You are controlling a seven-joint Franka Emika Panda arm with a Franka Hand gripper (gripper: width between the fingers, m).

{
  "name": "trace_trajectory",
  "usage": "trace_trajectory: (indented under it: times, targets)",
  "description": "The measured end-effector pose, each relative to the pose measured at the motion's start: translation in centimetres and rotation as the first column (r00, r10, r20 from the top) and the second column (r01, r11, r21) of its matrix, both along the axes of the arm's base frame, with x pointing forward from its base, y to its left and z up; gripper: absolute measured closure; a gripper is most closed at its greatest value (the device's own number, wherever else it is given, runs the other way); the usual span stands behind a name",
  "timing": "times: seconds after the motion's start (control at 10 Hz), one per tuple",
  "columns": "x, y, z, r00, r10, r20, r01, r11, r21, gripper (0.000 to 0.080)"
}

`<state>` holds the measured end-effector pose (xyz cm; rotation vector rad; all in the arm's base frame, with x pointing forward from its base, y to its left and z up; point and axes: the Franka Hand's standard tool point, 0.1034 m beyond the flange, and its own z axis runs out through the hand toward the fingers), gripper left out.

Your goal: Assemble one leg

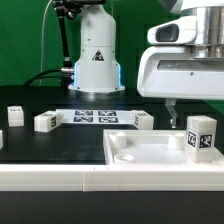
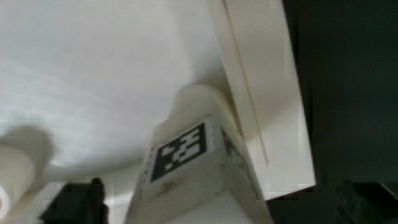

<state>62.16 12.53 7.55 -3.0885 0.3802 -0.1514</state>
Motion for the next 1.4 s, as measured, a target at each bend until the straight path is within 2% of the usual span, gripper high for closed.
trace_trajectory:
  times: [0.4, 0.5, 0.6, 0.7, 0.8, 0.9, 1.2, 1.4]
  targets:
    - [0.21, -0.33, 0.06, 0.968, 0.251, 0.007, -0.251, 0.967, -0.038, 0.0150]
    - [0.22, -0.41, 0.06, 0.965, 0.262, 0.007, -0.261, 0.965, -0.039, 0.0150]
    - [0.22, -0.41, 0.06, 0.967, 0.254, 0.007, -0.254, 0.967, -0.039, 0.0252]
    - [0.22, -0.42, 0.06, 0.967, 0.253, 0.007, -0.253, 0.967, -0.039, 0.0252]
    - [0.23, -0.43, 0.06, 0.967, 0.253, 0.007, -0.253, 0.967, -0.039, 0.0434]
    - [0.23, -0.43, 0.06, 0.968, 0.251, 0.008, -0.250, 0.967, -0.038, 0.0509]
    - [0.24, -0.43, 0.06, 0.985, 0.170, 0.010, -0.169, 0.985, -0.029, 0.0509]
    - [0.36, -0.70, 0.02, 0.998, -0.063, 0.016, 0.063, 0.998, 0.009, 0.0509]
